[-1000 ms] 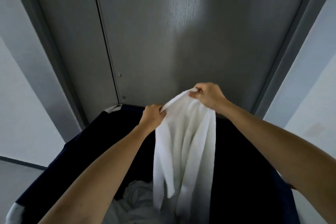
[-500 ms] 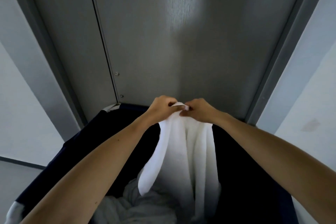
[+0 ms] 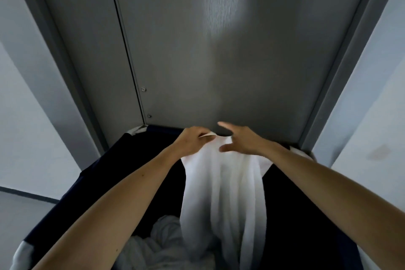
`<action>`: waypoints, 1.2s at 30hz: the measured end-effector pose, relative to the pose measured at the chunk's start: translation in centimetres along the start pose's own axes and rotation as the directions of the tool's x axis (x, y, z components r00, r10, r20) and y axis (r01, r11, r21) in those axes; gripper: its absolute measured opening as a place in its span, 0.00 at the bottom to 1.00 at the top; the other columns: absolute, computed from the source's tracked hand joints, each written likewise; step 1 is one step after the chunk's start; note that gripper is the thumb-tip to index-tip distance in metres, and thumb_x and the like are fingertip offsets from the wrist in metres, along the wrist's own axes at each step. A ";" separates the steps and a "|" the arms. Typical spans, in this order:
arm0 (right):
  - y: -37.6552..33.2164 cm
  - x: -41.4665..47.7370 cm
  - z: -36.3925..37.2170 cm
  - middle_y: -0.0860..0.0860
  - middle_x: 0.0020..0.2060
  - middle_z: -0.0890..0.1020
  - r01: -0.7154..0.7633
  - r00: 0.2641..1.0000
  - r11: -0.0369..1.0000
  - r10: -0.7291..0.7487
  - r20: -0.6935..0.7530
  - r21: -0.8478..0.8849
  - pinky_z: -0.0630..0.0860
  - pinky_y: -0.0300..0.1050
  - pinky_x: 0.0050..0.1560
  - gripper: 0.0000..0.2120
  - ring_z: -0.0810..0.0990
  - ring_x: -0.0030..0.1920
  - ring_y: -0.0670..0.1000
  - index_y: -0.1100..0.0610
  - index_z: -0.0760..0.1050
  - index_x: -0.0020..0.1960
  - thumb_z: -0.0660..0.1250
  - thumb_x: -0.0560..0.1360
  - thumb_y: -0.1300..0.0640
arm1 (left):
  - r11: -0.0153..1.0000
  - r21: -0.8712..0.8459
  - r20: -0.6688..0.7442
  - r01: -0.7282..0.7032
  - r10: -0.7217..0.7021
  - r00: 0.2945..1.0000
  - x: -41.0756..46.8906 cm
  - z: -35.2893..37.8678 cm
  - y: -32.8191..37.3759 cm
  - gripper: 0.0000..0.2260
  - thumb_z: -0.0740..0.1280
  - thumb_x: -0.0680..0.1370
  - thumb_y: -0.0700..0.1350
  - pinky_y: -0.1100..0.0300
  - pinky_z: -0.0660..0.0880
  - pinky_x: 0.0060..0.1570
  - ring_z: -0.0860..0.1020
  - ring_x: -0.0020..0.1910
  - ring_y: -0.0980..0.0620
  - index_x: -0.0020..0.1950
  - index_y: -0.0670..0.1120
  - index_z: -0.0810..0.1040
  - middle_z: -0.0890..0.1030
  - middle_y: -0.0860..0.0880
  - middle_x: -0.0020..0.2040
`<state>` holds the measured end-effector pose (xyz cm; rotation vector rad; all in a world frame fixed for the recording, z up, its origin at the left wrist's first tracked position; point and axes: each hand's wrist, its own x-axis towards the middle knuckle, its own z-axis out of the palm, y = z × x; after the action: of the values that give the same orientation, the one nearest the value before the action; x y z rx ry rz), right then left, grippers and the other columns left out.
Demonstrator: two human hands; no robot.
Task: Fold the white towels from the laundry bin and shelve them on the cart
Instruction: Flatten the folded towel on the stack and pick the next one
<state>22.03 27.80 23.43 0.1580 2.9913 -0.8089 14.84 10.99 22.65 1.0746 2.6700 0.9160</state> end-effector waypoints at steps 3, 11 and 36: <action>-0.5 0.4 0.4 0.49 0.38 0.77 -0.012 1.000 0.998 0.013 0.010 -0.064 0.66 0.39 0.38 0.08 0.75 0.45 0.51 0.56 0.77 0.42 0.67 0.75 0.52 | 0.991 -0.122 -0.005 -0.046 0.046 0.999 0.4 0.2 1.3 0.10 0.69 0.76 0.50 0.71 0.64 0.30 0.69 0.29 0.61 0.37 0.47 0.78 0.71 0.55 0.29; 1.9 -0.3 -0.5 0.51 0.33 0.73 -0.123 0.986 0.992 0.123 -0.108 0.010 0.64 0.36 0.33 0.17 0.71 0.39 0.50 0.56 0.69 0.32 0.66 0.76 0.50 | 0.884 -0.440 -0.037 0.158 -0.193 0.980 0.0 0.5 -1.6 0.09 0.65 0.78 0.51 0.62 0.72 0.39 0.75 0.38 0.54 0.42 0.49 0.79 0.77 0.53 0.37; 1.3 -0.7 0.6 0.52 0.40 0.78 0.049 0.990 0.880 0.021 -0.141 0.472 0.71 0.42 0.43 0.18 0.75 0.41 0.48 0.66 0.76 0.50 0.70 0.73 0.50 | 0.599 -0.797 -0.304 -0.079 -0.285 0.909 0.5 -0.3 4.8 0.09 0.65 0.78 0.41 0.67 0.74 0.34 0.76 0.33 0.59 0.38 0.50 0.76 0.77 0.52 0.34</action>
<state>22.86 28.54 22.33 0.2154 2.8507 -1.5878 17.26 13.91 25.70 0.5123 2.0339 2.2097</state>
